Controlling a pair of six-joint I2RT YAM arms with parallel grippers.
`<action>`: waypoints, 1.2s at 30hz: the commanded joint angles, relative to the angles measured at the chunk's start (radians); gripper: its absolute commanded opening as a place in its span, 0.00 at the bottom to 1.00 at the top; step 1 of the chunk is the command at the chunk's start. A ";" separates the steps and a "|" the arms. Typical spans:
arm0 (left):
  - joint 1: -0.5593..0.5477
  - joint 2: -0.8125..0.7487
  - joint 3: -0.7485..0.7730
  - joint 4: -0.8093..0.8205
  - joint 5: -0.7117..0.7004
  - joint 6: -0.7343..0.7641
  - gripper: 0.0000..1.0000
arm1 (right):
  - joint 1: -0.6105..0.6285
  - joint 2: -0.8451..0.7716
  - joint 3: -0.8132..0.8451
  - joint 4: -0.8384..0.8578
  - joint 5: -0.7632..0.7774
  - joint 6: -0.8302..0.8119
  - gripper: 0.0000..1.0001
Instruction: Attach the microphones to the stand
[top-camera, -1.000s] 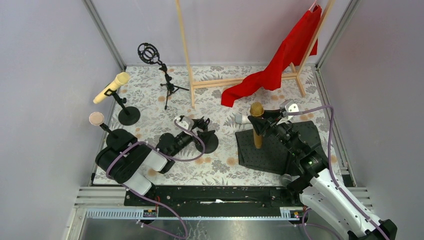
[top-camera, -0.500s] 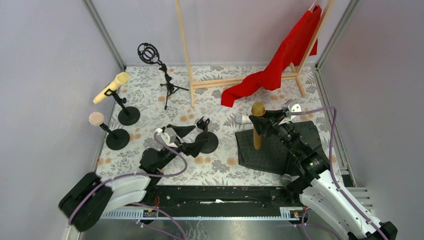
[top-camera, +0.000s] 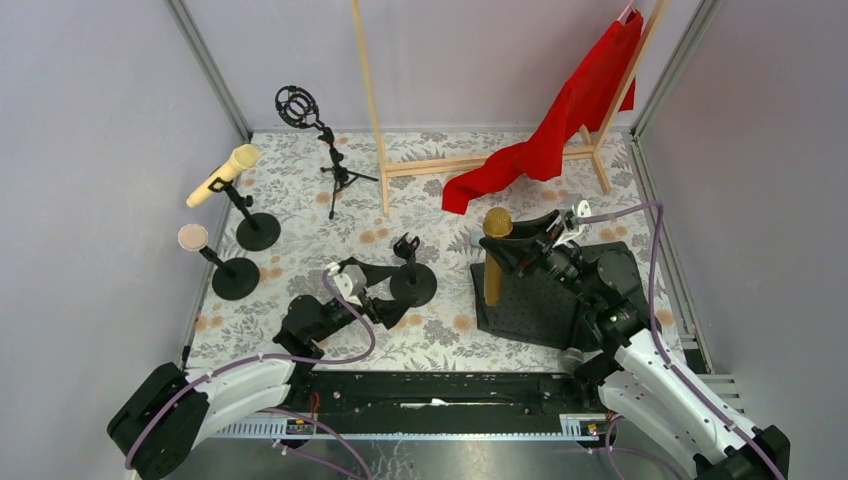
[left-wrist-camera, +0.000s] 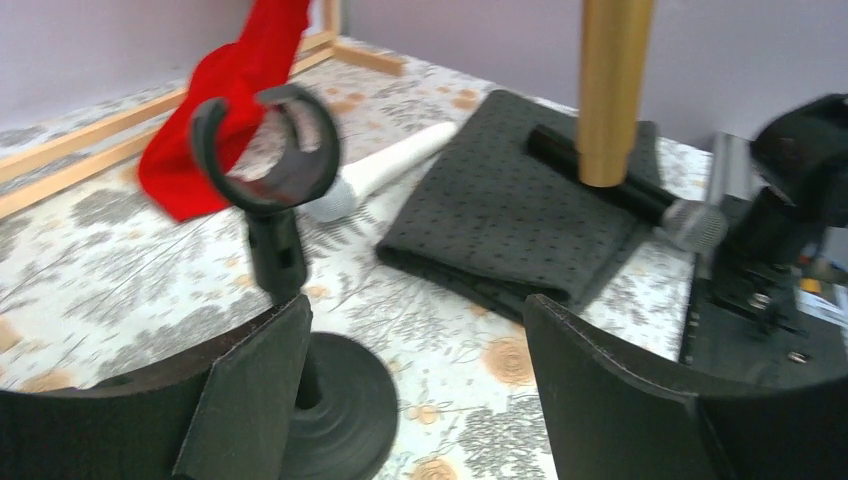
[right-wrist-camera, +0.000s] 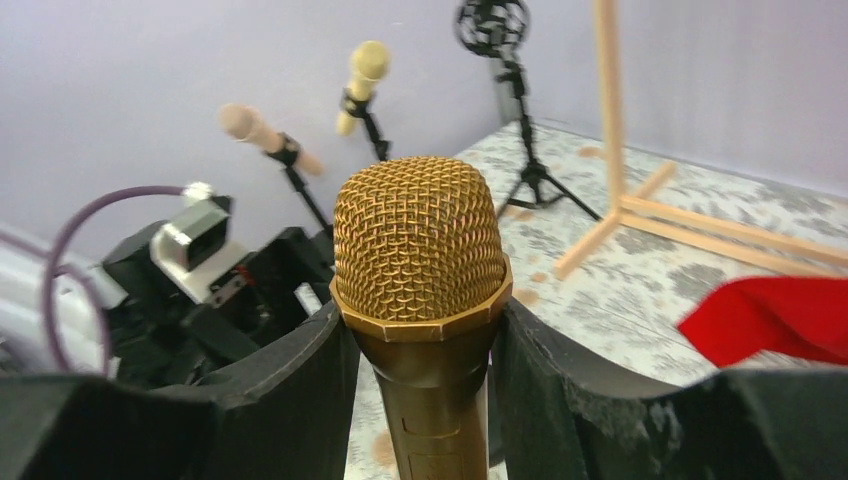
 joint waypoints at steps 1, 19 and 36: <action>-0.010 -0.016 0.053 0.102 0.247 -0.037 0.81 | 0.004 0.016 0.043 0.267 -0.213 0.087 0.00; -0.265 0.068 0.427 -0.115 0.006 0.014 0.93 | 0.011 0.318 0.032 0.944 -0.186 0.427 0.00; -0.339 0.294 0.540 -0.078 -0.101 -0.054 0.42 | 0.015 0.317 0.021 0.993 -0.177 0.436 0.03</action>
